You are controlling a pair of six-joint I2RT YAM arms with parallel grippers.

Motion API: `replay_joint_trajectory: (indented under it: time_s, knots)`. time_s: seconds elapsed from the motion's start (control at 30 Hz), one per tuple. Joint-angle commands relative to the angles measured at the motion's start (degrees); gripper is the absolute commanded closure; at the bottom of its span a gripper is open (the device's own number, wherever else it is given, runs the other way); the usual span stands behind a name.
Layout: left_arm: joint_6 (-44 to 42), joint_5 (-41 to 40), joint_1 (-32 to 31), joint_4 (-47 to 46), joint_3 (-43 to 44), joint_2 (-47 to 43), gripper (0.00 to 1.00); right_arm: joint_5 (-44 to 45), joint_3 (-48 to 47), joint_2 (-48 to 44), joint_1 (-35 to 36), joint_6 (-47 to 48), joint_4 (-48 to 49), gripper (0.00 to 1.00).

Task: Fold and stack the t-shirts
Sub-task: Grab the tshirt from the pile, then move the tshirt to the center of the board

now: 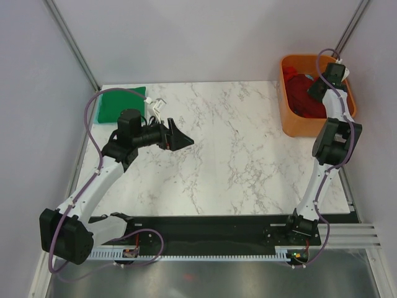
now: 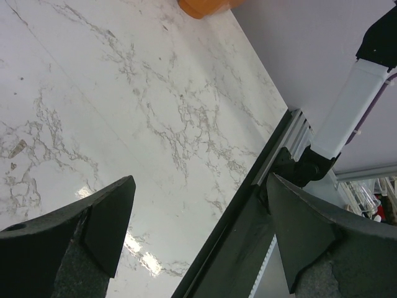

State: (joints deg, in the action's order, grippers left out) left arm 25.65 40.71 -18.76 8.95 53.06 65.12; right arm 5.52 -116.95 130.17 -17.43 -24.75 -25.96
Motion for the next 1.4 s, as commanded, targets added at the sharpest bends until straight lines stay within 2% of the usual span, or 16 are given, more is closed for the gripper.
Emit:
replay_joint_trajectory:
  time_s: [0.0, 0.03, 0.1, 0.27, 0.4, 0.63, 0.67, 0.8, 0.97, 1.03, 1.1, 1.17, 1.2, 1.23, 1.33, 1.37]
  knots:
    - [-1.0, 0.2, -0.1, -0.6, 0.8, 1.1, 0.06, -7.4, -7.3, 3.6, -0.4, -0.9, 3.9, 0.62]
    - [-1.0, 0.2, -0.1, -0.6, 0.9, 1.2, 0.06, -7.9, -8.5, 3.9, -0.5, -0.8, 3.7, 0.78]
    - [-0.9, 0.3, -0.1, -0.6, 0.9, 1.3, 0.06, -7.1, -10.4, 2.6, -0.6, -0.3, 2.8, 1.0]
    - [-1.0, 0.0, -0.1, -0.6, 0.8, 1.3, 0.06, -6.5, -12.2, -5.7, -0.9, 2.3, 3.5, 1.0]
    - [-1.0, 0.0, -0.1, -0.5, 1.0, 1.3, 0.06, -8.7, -13.4, -16.7, -0.9, 2.1, 5.6, 1.0]
    - [0.2, -3.1, 0.7, -0.5, 0.8, -0.3, 0.06, -25.9, -11.9, -32.2, -0.9, -12.4, 13.6, 1.0]
    - [0.5, -3.3, 0.9, -0.5, 0.8, -0.7, 0.06, -33.0, -11.7, -33.1, -0.9, -16.9, 15.9, 1.0]
    - [1.7, -6.2, 2.4, -0.5, 0.3, -2.6, 0.06, -43.6, 0.2, -40.8, 3.2, -27.3, 25.6, 1.0]
    - [2.1, -11.4, 3.5, -0.2, -0.8, -4.9, 0.06, -43.0, 18.3, -48.4, 16.4, -24.4, 28.1, 1.0]
    - [2.4, -14.5, 4.2, 1.1, -0.8, -5.1, 0.06, -39.9, 25.8, -52.3, 21.5, -23.4, 28.1, 1.0]
    - [2.6, -17.8, 5.6, 2.4, -0.6, -5.1, 0.06, -37.2, 37.8, -55.7, 24.4, -21.1, 27.3, 0.96]
    - [3.0, -19.1, 6.6, 3.4, -0.5, -4.9, 0.06, -32.3, 47.4, -56.8, 28.4, -18.8, 23.9, 0.81]
    - [3.4, -19.3, 7.2, 3.7, -0.4, -4.7, 0.06, -30.8, 49.5, -56.3, 29.7, -17.6, 22.2, 0.75]
    - [3.6, -19.0, 7.4, 3.7, -0.4, -4.5, 0.06, -29.3, 51.4, -55.8, 31.7, -15.3, 18.5, 0.63]
    - [4.1, -15.9, 7.4, 3.7, -0.1, -2.5, 0.06, -24.8, 54.8, -53.2, 33.9, -12.2, 9.3, 0.48]
    - [4.1, -14.6, 7.4, 3.7, -0.1, -1.8, 0.06, -23.2, 56.1, -53.5, 34.0, -12.0, 7.7, 0.46]
